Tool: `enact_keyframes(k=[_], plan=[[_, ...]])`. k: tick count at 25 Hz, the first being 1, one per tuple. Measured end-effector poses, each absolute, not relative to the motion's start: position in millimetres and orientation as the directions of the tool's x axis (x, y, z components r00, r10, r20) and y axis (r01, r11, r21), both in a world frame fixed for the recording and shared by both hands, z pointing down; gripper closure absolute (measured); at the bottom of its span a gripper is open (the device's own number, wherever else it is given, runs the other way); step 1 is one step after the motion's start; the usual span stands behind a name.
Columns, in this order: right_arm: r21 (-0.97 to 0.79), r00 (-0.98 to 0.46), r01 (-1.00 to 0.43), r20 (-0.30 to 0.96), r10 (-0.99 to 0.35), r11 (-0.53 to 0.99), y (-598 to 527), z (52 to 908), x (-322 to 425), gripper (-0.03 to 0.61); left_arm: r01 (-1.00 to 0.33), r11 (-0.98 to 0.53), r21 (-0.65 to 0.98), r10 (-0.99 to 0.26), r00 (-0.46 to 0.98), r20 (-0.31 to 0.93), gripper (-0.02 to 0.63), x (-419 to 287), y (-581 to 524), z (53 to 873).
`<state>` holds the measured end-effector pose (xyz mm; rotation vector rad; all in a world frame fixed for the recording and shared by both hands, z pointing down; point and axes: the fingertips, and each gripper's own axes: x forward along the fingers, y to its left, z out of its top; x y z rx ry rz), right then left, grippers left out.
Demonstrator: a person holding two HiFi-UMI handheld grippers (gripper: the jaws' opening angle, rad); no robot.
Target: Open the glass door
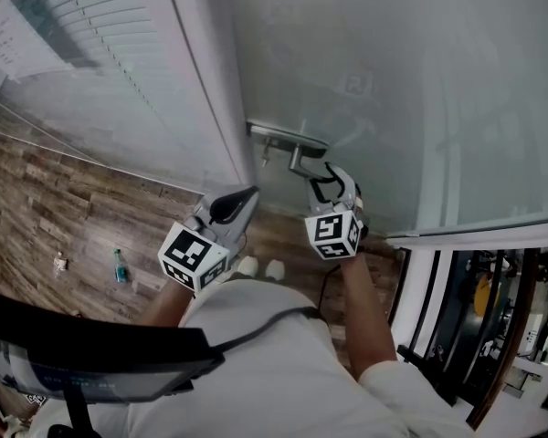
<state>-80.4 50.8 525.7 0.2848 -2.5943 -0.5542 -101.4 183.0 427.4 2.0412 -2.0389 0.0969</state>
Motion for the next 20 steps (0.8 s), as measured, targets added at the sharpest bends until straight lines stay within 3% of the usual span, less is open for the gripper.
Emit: enact_keyframes(k=[20], plan=[[0.495, -0.866, -0.020, 0.425, -0.262, 0.869, 24.9, 531.4, -99.6, 0.399, -0.993, 0.050, 0.107, -0.966, -0.021, 0.258, 0.614, -85.2, 173.3, 432.9]])
